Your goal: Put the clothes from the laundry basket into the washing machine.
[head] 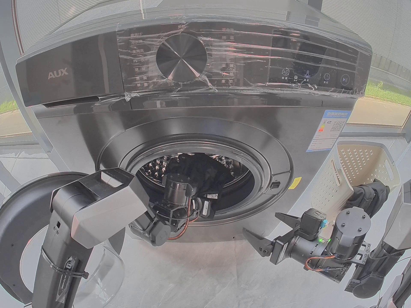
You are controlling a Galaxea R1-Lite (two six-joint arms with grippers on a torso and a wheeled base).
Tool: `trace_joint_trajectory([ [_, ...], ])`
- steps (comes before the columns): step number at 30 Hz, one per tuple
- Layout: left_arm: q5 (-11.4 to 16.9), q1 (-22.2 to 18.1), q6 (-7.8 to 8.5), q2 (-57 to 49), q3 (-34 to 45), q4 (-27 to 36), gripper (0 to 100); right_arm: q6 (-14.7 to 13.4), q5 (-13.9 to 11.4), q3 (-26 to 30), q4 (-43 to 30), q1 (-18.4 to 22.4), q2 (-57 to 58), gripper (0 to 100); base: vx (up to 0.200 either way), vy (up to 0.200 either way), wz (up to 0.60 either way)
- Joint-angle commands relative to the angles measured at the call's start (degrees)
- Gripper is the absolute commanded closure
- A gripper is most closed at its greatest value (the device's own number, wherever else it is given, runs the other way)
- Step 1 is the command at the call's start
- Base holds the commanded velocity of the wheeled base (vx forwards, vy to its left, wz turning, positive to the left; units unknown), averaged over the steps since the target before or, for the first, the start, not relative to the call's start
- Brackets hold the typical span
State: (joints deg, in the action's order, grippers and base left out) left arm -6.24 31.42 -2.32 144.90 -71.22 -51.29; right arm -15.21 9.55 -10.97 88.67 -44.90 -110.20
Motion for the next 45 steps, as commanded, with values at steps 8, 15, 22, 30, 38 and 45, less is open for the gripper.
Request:
trace_joint_trajectory([
  [8,-4.83,-1.97,-2.08,2.76,-14.04,-0.83,100,0.01,-0.05,-0.01,0.01,-0.01,-0.19,0,0.0,0.0,0.0],
  [15,-6.41,-4.08,-2.78,7.77,-26.43,-1.01,100,0.01,-0.05,-0.01,0.01,-0.01,-0.28,0,0.0,0.0,0.0],
  [22,-8.0,-5.58,-2.69,11.64,-36.8,-0.57,100,-0.08,-0.05,-0.01,0.01,-0.01,-0.45,0,0.0,0.0,0.0],
  [30,-8.0,-5.75,-2.69,13.13,-37.85,-0.22,100,-0.08,-0.05,-0.1,0.01,-0.01,-0.8,0,0.0,0.0,0.0],
  [38,-7.91,-4.78,-3.57,10.41,-31.53,-0.04,0,-0.17,0.56,1.74,0.01,-0.54,0.16,0,0.0,0.0,0.0],
  [45,-7.29,-3.55,-3.66,5.31,-23.0,0.4,0,-1.75,0.83,4.47,0.01,-1.07,3.33,0,0.0,0.0,0.0],
])
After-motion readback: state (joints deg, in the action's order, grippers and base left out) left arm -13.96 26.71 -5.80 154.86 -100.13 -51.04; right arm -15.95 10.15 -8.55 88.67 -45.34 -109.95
